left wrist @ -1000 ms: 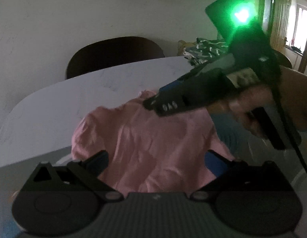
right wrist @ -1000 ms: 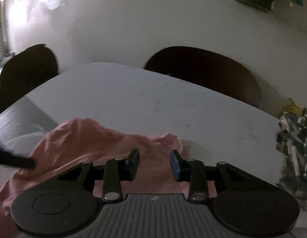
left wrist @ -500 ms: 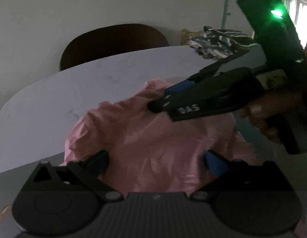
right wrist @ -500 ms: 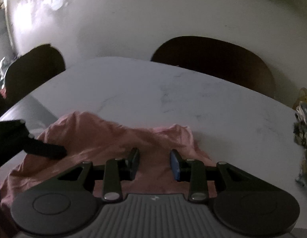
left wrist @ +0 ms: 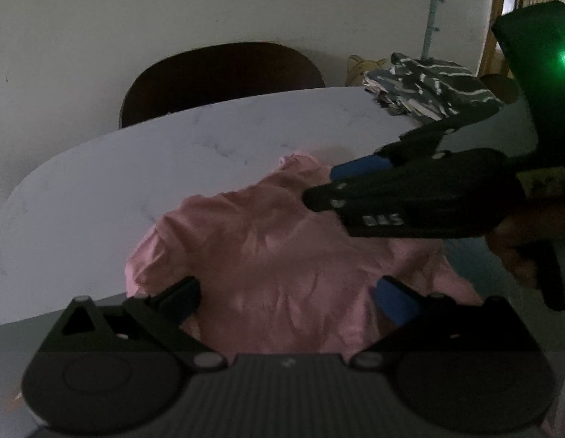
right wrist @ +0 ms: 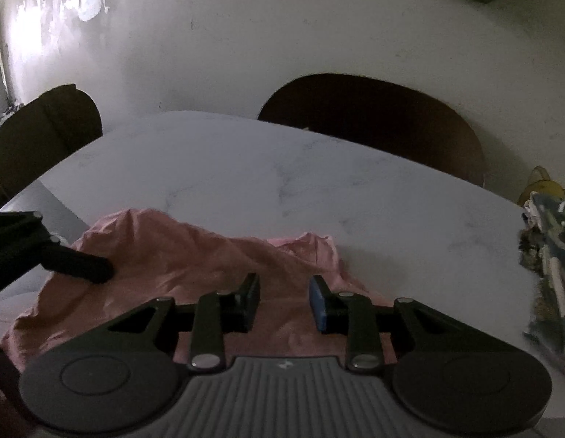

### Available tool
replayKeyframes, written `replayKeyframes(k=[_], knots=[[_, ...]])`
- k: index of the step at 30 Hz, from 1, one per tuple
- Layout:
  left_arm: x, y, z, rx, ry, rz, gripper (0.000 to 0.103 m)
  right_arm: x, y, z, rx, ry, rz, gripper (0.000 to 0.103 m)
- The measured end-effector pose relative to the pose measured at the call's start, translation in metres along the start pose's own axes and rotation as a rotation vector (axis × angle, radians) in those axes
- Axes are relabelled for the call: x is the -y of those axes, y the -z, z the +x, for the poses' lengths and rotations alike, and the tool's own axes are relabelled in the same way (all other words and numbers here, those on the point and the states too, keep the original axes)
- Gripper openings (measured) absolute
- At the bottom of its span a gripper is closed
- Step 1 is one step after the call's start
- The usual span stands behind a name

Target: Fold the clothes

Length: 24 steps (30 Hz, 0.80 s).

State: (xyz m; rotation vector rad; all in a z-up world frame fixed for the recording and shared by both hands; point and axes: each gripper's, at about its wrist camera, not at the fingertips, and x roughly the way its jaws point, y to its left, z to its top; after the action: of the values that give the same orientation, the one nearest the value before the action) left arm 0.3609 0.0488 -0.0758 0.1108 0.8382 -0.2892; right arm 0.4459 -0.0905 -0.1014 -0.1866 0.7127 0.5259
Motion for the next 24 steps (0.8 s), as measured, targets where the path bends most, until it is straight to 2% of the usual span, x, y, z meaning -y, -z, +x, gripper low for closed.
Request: replayKeyframes(k=[6, 10, 13, 17, 20, 24], knots=[[0.027, 0.03, -0.043, -0.004, 0.038, -0.002, 0.103, 0.002, 0.025, -0.033, -0.01, -0.011, 0.025, 0.029], [0.056, 0.053, -0.073, -0.001, 0.078, 0.032, 0.103, -0.003, 0.045, -0.063, 0.001, -0.03, 0.052, 0.03], [0.077, 0.072, -0.092, -0.012, 0.118, 0.057, 0.103, -0.016, 0.057, -0.081, 0.003, -0.063, 0.025, 0.03], [0.1, 0.097, -0.105, -0.048, 0.152, 0.097, 0.103, -0.039, 0.071, -0.095, -0.01, -0.106, -0.026, 0.03], [0.112, 0.114, -0.103, -0.113, 0.201, 0.099, 0.103, -0.052, 0.082, -0.094, -0.037, -0.107, -0.063, 0.03], [0.128, 0.13, -0.108, -0.11, 0.177, 0.157, 0.103, -0.05, 0.093, -0.097, -0.061, -0.087, -0.036, 0.031]])
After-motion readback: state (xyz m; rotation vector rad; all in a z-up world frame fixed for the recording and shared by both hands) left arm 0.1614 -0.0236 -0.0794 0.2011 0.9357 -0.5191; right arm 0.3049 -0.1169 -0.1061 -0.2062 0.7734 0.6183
